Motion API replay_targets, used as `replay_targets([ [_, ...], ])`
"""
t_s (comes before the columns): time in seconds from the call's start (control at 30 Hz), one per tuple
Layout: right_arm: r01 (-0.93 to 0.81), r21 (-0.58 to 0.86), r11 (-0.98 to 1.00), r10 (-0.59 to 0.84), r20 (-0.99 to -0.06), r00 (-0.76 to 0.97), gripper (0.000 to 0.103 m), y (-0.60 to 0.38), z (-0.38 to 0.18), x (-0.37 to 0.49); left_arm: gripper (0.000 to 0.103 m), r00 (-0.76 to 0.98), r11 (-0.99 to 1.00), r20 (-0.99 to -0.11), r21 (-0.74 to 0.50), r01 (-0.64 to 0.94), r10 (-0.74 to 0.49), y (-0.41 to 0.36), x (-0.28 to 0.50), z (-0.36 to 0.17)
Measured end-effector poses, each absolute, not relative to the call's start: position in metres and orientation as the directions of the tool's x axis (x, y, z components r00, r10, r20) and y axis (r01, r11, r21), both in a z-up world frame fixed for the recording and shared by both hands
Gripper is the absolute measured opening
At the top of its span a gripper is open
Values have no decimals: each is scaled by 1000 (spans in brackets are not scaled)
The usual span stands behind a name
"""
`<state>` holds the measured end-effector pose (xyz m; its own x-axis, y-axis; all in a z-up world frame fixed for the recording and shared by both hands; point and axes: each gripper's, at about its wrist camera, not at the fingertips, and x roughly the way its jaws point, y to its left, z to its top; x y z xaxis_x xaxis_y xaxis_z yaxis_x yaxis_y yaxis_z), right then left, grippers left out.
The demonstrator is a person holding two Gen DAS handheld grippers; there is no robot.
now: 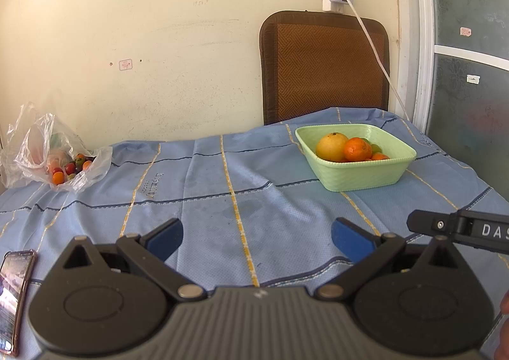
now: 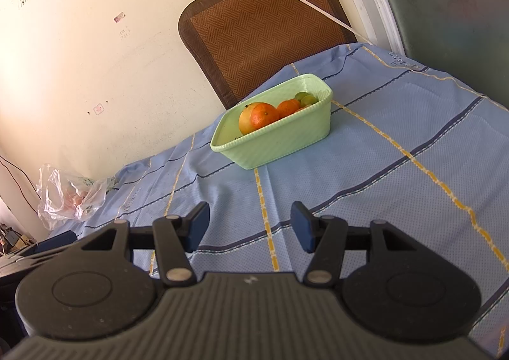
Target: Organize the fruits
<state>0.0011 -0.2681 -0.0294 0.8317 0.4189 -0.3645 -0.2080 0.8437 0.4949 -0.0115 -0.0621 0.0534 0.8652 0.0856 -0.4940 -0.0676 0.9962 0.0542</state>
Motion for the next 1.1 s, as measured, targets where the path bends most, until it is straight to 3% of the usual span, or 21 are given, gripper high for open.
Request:
replay_targets([
  [1.1, -205, 493, 845, 415, -365, 833, 59, -267, -30, 0, 103, 867, 997, -493, 32, -64, 72, -60, -12, 55],
])
